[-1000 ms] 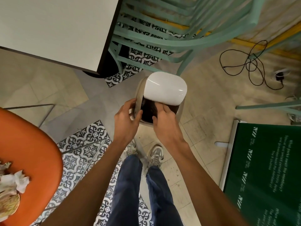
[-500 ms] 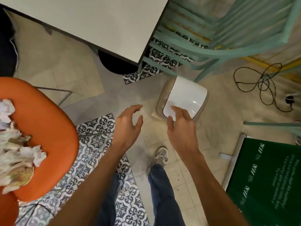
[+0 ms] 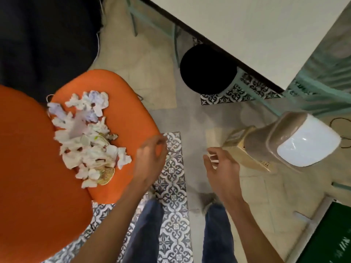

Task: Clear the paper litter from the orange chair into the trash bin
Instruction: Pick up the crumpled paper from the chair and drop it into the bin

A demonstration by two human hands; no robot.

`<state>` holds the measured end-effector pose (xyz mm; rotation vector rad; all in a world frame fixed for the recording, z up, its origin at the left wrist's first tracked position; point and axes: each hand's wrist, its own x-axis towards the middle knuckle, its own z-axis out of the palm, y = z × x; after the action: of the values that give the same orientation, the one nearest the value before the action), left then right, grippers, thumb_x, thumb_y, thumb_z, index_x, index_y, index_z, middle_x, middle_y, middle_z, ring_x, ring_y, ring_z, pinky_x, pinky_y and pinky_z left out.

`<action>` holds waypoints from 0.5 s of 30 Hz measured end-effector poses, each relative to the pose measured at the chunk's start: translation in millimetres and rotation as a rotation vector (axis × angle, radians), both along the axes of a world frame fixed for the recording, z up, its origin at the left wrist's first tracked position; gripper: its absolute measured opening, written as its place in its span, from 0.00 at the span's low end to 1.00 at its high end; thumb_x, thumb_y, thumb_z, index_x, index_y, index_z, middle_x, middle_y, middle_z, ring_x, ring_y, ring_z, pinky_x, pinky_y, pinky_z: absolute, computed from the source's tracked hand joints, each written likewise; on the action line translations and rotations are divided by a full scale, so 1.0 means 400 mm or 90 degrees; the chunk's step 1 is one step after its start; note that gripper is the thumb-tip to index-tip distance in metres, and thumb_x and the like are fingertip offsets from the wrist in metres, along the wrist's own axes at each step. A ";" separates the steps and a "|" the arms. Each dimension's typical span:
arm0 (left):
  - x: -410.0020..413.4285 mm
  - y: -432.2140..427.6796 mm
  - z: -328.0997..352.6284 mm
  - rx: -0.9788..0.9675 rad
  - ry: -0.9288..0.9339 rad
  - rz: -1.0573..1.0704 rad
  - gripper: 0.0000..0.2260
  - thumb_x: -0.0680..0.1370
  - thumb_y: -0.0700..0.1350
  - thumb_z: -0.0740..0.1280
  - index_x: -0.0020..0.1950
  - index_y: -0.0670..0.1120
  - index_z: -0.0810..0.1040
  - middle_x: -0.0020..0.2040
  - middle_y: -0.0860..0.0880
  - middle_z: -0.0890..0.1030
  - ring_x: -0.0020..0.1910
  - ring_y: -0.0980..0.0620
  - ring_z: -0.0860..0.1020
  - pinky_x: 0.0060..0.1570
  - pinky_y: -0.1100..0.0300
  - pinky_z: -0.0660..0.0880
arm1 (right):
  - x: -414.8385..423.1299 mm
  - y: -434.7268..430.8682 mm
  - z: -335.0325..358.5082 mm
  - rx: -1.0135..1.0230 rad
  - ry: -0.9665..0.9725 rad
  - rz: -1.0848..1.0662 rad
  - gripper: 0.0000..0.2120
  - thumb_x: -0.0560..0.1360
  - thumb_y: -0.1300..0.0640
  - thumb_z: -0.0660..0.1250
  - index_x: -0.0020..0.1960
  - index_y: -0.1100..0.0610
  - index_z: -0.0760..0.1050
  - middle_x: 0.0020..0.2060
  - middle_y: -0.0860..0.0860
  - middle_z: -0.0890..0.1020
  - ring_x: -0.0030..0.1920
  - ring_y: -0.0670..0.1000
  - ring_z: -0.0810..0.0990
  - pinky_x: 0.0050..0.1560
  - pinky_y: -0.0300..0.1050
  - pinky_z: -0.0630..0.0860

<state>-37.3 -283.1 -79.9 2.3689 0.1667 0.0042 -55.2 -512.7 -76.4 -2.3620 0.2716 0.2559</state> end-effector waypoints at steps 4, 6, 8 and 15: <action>-0.035 0.207 -0.020 0.033 0.031 0.023 0.07 0.81 0.40 0.70 0.59 0.47 0.83 0.54 0.51 0.86 0.51 0.52 0.84 0.52 0.56 0.81 | -0.008 0.184 -0.038 0.009 0.014 0.034 0.10 0.84 0.52 0.70 0.63 0.52 0.81 0.57 0.49 0.85 0.48 0.44 0.82 0.51 0.31 0.77; -0.051 0.292 -0.037 0.041 0.050 0.041 0.07 0.82 0.41 0.69 0.58 0.47 0.83 0.52 0.52 0.86 0.50 0.53 0.83 0.50 0.54 0.81 | -0.008 0.279 -0.063 0.022 0.016 0.055 0.10 0.84 0.53 0.71 0.63 0.53 0.81 0.56 0.50 0.86 0.48 0.44 0.83 0.51 0.34 0.79; -0.061 0.358 -0.057 0.047 0.064 0.072 0.06 0.82 0.40 0.69 0.57 0.47 0.83 0.52 0.52 0.86 0.50 0.54 0.83 0.49 0.56 0.80 | -0.007 0.361 -0.089 0.041 0.018 0.073 0.10 0.84 0.53 0.69 0.64 0.54 0.82 0.57 0.50 0.86 0.49 0.45 0.84 0.52 0.38 0.82; -0.050 0.518 -0.165 0.071 0.152 0.213 0.07 0.82 0.40 0.68 0.58 0.46 0.85 0.54 0.48 0.87 0.52 0.50 0.84 0.51 0.59 0.78 | 0.011 0.598 -0.213 0.037 0.096 0.155 0.12 0.85 0.54 0.66 0.67 0.53 0.80 0.60 0.53 0.84 0.51 0.53 0.84 0.53 0.49 0.85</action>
<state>-57.4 -75.9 -146.0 2.4197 0.6916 -0.1117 -50.9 -273.3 -161.6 -2.3196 0.0450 0.5526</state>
